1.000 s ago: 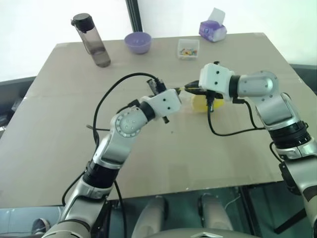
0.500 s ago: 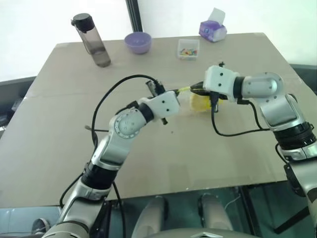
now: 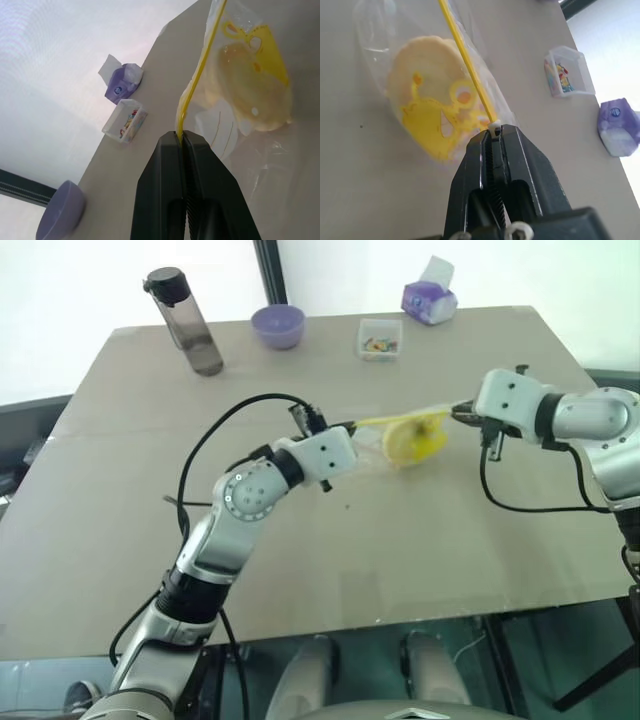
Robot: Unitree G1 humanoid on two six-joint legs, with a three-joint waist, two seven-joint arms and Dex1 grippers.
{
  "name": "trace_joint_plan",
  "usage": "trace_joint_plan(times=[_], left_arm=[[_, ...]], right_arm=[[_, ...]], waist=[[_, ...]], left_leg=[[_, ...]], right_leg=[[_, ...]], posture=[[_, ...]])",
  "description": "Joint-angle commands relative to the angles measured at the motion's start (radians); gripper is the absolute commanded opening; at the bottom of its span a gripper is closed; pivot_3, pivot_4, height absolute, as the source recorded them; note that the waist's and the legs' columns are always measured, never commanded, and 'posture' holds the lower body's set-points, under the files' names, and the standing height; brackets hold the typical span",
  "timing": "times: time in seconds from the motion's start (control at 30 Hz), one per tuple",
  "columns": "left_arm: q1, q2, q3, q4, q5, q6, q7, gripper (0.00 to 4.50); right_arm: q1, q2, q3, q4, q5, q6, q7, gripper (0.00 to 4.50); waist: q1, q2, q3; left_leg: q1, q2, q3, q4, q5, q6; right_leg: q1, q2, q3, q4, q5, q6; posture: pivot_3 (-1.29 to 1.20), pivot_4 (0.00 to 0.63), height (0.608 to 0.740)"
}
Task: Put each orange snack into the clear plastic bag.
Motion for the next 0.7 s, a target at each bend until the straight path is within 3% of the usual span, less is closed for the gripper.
trace_joint_plan(times=[0.03, 0.2, 0.43, 0.57, 0.7], left_arm=[[-0.005, 0.008, 0.033, 0.002, -0.003, -0.015, 0.014, 0.0], [-0.043, -0.012, 0.026, 0.053, -0.01, -0.032, 0.022, 0.0], [-0.213, -0.055, 0.014, 0.32, 0.054, -0.159, 0.155, 0.0], [-0.264, -0.052, 0.056, 0.336, 0.027, -0.179, 0.178, 0.0], [-0.174, -0.041, 0.064, 0.213, -0.024, -0.141, 0.109, 0.0]], right_arm=[[-0.007, -0.038, -0.052, 0.008, -0.011, -0.006, -0.019, 0.18], [-0.032, -0.006, -0.045, 0.032, -0.026, -0.022, -0.066, 0.18], [-0.162, 0.093, -0.036, 0.207, -0.105, -0.101, -0.27, 0.18], [-0.165, 0.083, -0.055, 0.198, -0.076, -0.095, -0.255, 0.18], [-0.07, 0.051, -0.085, 0.062, -0.006, -0.018, -0.171, 0.18]], waist=[[0.0, 0.0, 0.0], [0.001, 0.0, 0.0], [0.001, 0.0, 0.0], [0.001, 0.0, 0.0], [0.0, 0.0, 0.0]], left_leg=[[0.0, 0.0, 0.0, 0.0, 0.0, 0.0], [0.0, 0.0, 0.0, 0.0, 0.0, 0.0], [0.0, 0.0, 0.0, 0.001, 0.0, 0.0], [-0.001, 0.0, 0.0, 0.0, 0.0, 0.0], [-0.002, 0.0, 0.0, -0.002, 0.0, 0.0]], right_leg=[[0.0, 0.0, 0.0, 0.0, 0.0, 0.0], [0.0, 0.0, 0.0, 0.0, 0.0, 0.0], [-0.001, 0.0, 0.0, 0.002, 0.0, 0.0], [-0.001, 0.0, 0.0, -0.002, 0.0, 0.0], [-0.002, 0.0, 0.0, -0.003, 0.0, 0.0]], posture=[[0.0, 0.15, 0.739], [0.0, 0.15, 0.739], [0.0, 0.15, 0.739], [0.0, 0.15, 0.739], [0.0, 0.15, 0.739]])
